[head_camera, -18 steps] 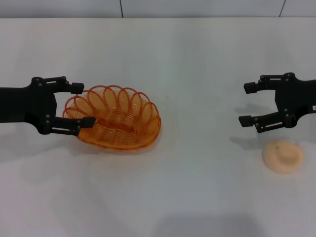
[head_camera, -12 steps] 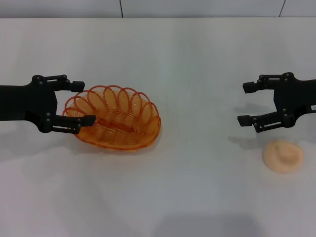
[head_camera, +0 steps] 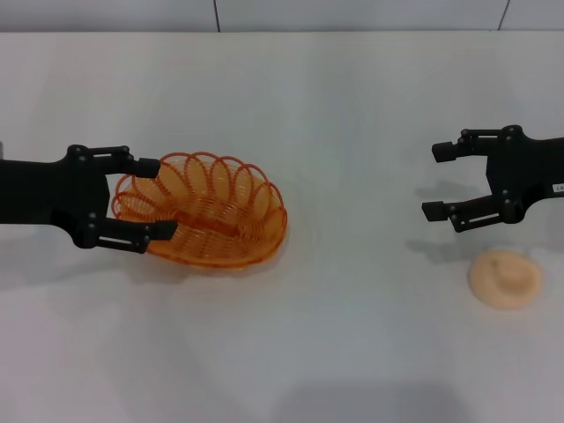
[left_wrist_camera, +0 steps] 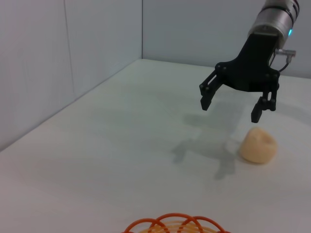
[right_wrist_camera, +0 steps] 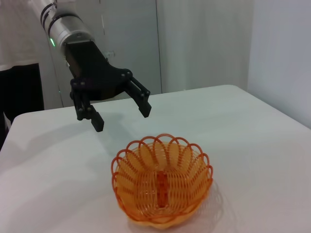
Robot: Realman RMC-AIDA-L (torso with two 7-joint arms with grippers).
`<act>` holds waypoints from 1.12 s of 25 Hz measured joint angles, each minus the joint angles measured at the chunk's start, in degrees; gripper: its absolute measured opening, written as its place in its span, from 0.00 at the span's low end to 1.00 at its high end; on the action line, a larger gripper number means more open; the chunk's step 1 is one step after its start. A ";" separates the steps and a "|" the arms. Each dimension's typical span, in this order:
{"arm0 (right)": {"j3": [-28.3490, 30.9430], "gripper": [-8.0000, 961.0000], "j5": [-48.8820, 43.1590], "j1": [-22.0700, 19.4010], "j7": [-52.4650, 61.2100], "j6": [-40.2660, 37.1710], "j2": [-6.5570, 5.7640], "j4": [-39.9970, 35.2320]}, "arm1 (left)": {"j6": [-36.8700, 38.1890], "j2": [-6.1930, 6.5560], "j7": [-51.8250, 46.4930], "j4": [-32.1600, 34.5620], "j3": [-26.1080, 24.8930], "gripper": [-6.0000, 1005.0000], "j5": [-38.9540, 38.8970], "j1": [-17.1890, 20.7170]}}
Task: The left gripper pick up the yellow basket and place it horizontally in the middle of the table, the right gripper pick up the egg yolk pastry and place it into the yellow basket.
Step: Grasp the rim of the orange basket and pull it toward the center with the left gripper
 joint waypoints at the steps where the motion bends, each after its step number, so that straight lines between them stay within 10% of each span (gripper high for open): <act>1: 0.00 0.91 0.00 -0.02 -0.03 0.04 0.00 0.00 | -0.10 -0.02 -0.04 0.01 0.00 0.88 0.10 -0.07; 14: 0.47 0.91 0.01 -0.60 -0.26 1.16 0.45 -0.01 | -1.91 -0.98 -6.25 3.21 -0.02 0.88 2.22 -0.60; 22: 0.47 0.91 0.18 -1.11 -0.25 2.83 0.51 -0.23 | -3.77 -4.15 -33.10 16.08 0.00 0.88 15.61 -0.83; 28: 0.11 0.91 0.09 -1.19 -1.07 3.57 0.61 -0.28 | -3.98 -3.15 -50.25 19.56 -0.10 0.88 23.09 -2.88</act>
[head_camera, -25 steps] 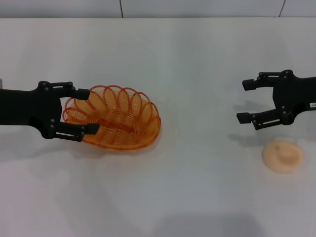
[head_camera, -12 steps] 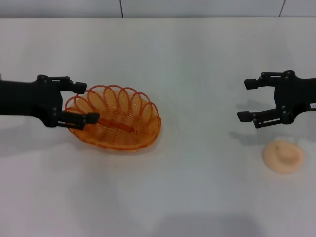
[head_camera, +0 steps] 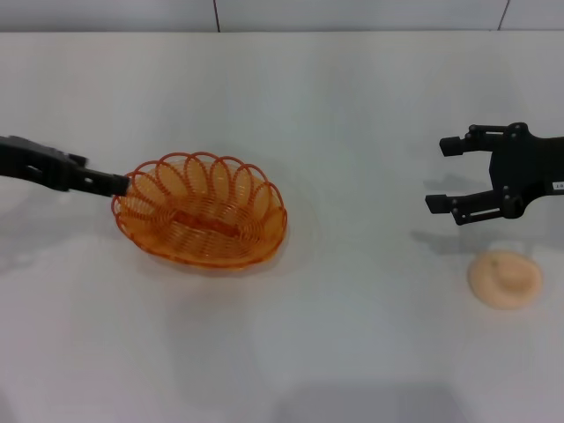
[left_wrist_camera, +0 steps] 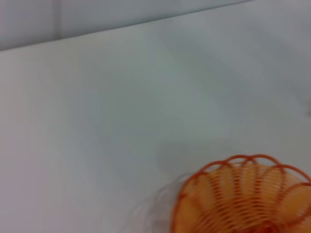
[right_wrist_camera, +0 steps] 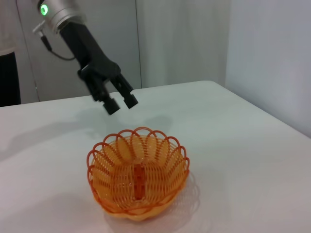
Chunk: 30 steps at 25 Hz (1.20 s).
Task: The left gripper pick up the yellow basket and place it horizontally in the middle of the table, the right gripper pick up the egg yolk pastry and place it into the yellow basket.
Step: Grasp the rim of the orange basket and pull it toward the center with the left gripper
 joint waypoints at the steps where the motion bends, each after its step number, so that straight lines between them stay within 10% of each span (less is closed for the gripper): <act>1: -0.01 0.91 0.01 -0.02 -0.19 0.00 0.03 0.00 | -0.01 0.40 -1.63 0.01 -0.06 0.88 0.72 -0.32; 8: 0.06 0.91 0.19 0.01 -1.52 0.12 0.73 -0.03 | -0.87 1.78 -7.63 -2.47 -0.19 0.88 7.35 -2.97; 30: -0.09 0.91 0.53 0.04 -3.76 1.56 1.40 0.68 | -10.57 -0.63 -9.23 -17.03 2.67 0.87 12.55 -11.24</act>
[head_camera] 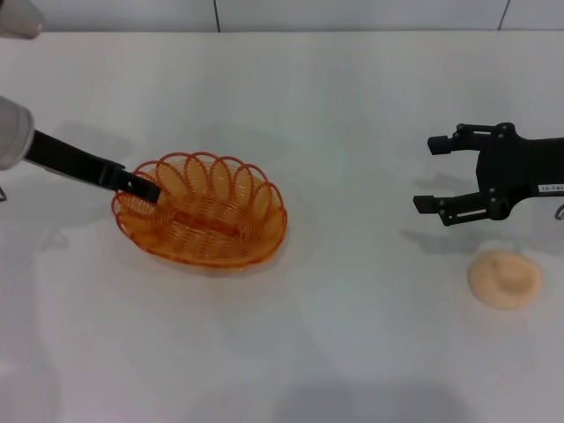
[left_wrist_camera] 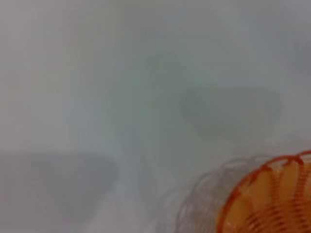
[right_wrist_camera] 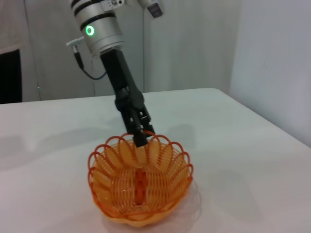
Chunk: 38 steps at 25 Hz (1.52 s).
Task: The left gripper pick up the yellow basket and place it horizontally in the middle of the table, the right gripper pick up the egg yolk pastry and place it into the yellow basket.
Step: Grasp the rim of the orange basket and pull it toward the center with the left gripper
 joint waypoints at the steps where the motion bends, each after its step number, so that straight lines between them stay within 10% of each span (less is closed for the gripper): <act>1: -0.01 0.91 0.00 -0.03 0.00 0.14 0.00 0.00 | 0.17 -0.04 -0.39 -0.01 0.78 0.87 0.02 0.00; 18: -0.03 0.91 0.05 -0.78 -0.66 0.63 0.03 0.28 | 0.07 -0.21 -0.45 -0.04 3.05 0.58 0.69 -0.05; 29: -0.03 0.91 0.67 -0.75 -0.69 0.33 0.09 0.01 | 0.44 -0.46 -0.68 -0.04 3.04 0.11 0.68 0.08; 38: 0.56 0.91 3.24 -1.26 -0.68 0.58 0.05 -0.57 | 3.52 -0.74 -4.87 0.42 2.51 0.07 -1.92 -0.73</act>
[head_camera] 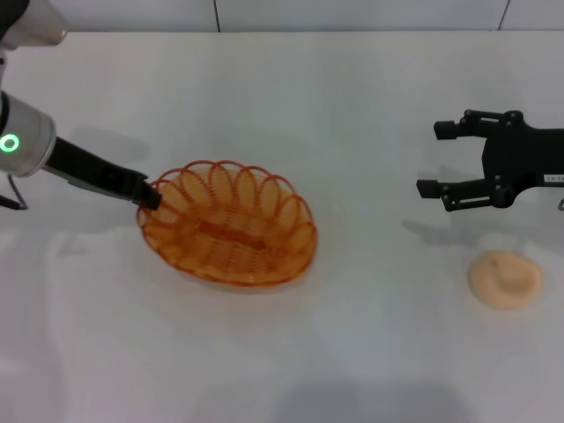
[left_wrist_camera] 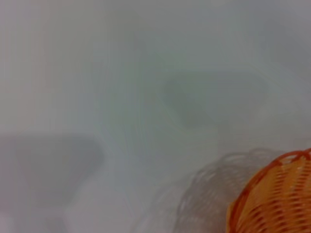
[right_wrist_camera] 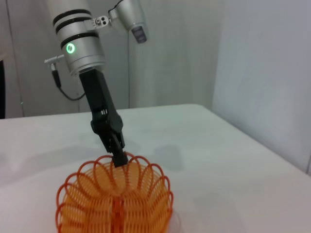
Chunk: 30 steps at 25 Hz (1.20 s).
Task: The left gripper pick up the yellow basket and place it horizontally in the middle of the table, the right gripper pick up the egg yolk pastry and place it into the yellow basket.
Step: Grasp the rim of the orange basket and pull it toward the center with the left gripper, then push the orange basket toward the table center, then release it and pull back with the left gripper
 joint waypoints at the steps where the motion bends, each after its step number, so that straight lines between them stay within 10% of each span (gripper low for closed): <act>1: 0.01 0.91 0.50 -0.19 -0.02 0.03 -0.07 -0.14 | 0.27 -0.02 -1.09 0.00 0.00 0.07 -0.60 -0.20; 20: 2.34 0.91 1.36 -0.75 -2.77 0.73 -0.36 -1.52 | -1.92 -2.45 -22.14 -10.61 2.32 0.08 -0.96 -12.12; 30: 2.20 0.91 1.36 -1.03 -2.77 0.31 -0.14 -3.30 | -3.88 -2.91 -24.77 -12.29 2.17 0.12 -1.40 -12.43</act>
